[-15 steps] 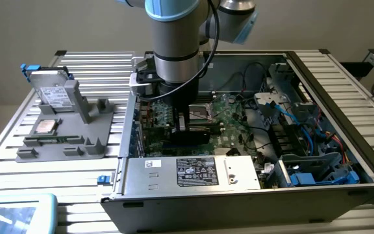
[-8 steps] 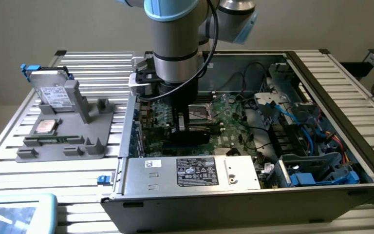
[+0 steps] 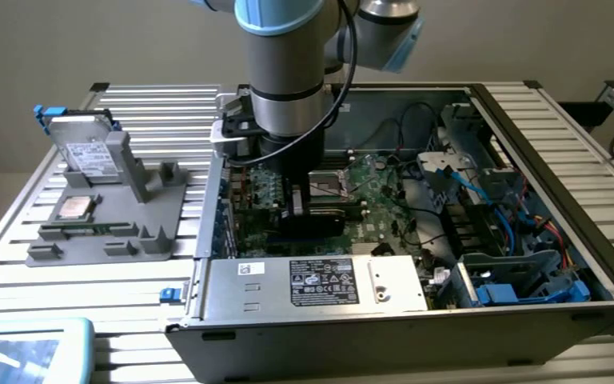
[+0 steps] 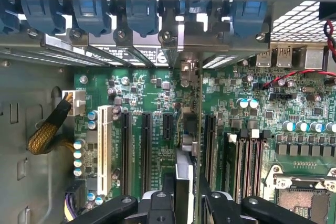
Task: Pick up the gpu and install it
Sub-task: 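Insert the gpu into the slot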
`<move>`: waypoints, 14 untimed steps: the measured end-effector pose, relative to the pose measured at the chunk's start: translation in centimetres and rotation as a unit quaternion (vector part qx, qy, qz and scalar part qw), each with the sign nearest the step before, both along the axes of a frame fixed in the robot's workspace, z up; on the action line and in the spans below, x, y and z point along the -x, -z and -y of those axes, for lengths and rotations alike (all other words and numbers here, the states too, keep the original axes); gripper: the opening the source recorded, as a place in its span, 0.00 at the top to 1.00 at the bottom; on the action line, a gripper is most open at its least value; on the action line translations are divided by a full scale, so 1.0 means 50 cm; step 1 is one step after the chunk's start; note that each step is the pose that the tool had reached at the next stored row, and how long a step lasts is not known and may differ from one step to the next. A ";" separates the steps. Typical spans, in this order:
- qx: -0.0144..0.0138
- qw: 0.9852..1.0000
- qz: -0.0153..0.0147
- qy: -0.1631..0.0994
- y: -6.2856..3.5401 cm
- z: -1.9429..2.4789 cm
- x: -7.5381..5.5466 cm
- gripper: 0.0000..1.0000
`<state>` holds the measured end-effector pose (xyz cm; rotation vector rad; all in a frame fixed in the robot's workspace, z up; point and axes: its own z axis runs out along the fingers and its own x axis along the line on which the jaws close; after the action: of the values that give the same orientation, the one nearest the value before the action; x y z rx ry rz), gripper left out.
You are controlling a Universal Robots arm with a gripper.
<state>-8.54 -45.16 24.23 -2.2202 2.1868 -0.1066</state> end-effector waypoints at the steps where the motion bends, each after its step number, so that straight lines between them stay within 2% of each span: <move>1: 0.000 1.000 0.000 0.000 0.000 0.0001 0.000 0.73; 14: 0.000 1.000 0.000 -0.006 0.000 0.0001 0.000 0.73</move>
<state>-8.56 -45.17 24.23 -2.2325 2.1739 -0.1063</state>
